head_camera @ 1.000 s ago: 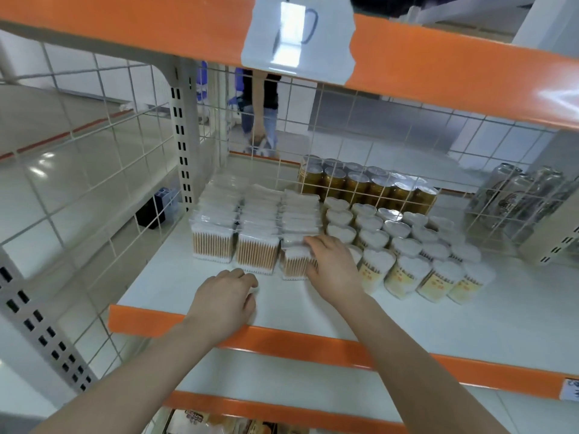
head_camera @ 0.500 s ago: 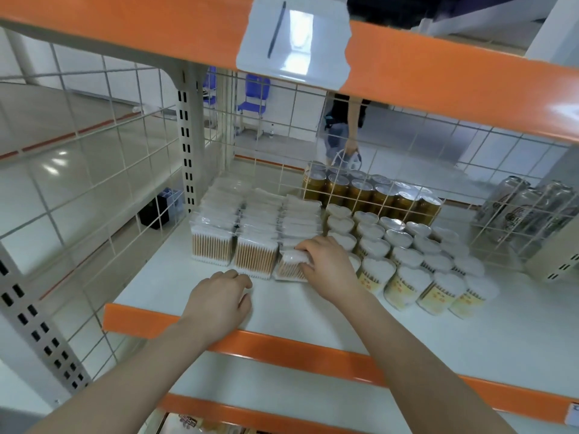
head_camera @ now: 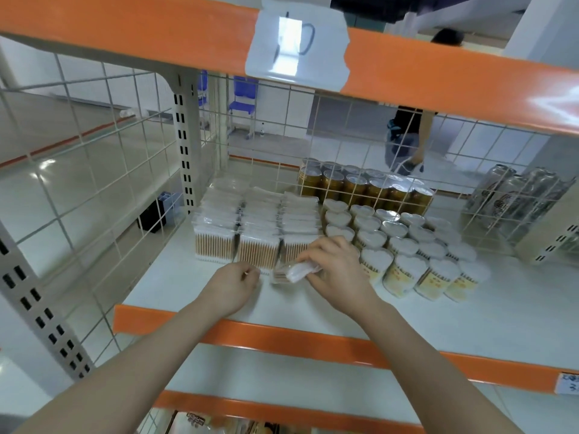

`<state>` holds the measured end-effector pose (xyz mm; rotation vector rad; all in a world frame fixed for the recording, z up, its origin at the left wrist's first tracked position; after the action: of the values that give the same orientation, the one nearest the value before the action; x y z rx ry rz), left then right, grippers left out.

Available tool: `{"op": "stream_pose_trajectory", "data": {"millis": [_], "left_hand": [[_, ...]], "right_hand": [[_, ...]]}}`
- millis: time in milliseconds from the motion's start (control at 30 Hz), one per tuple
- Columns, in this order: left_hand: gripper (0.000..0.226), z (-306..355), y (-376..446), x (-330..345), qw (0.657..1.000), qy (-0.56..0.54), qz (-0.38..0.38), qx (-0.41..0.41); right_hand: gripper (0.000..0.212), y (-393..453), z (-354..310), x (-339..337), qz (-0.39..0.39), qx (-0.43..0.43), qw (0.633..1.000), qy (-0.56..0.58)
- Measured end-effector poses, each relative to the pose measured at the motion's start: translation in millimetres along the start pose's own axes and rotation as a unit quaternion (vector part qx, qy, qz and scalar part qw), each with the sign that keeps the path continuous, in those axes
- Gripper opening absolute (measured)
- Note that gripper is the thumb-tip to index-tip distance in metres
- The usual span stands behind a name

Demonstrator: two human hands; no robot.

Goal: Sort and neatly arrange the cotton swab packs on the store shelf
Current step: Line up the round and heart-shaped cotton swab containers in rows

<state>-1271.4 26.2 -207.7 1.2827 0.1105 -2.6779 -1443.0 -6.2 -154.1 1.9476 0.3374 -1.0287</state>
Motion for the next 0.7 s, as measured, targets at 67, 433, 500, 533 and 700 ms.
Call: {"op": "stream_pose_trajectory", "data": {"millis": [67,433,500,533,700], "left_hand": [[0.025,3,0,3,1.000,-0.012,-0.005,0.007],[0.031,10,-3,23,0.985,-0.164,-0.054,-0.016],[0.029,8,-4,25,0.981,-0.184,-0.053,-0.022],[0.028,6,-5,26,0.978,-0.201,-0.050,-0.031],[0.026,7,-8,27,0.964,-0.258,-0.037,-0.051]], "right_hand": [[0.016,-6,-3,-2,0.009,-0.019,1.000,-0.017],[0.016,-23,-22,-5,0.018,-0.099,0.993,-0.063],[0.017,-26,-20,-4,0.025,-0.094,0.994,-0.058],[0.017,-27,-18,-4,0.027,-0.084,0.994,-0.056],[0.014,-28,-13,-4,0.012,-0.049,0.998,-0.043]]}}
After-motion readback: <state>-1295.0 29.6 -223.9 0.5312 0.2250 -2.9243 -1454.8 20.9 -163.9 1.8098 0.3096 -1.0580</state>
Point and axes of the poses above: each hand's wrist, its own y-axis towards the middle knuckle, its own x-axis out of the palm, z = x × y, the point moved 6 cm from there along y, towards the middle knuckle, and after that the axes turned 6 degrees about y, right-handed, at the moved point
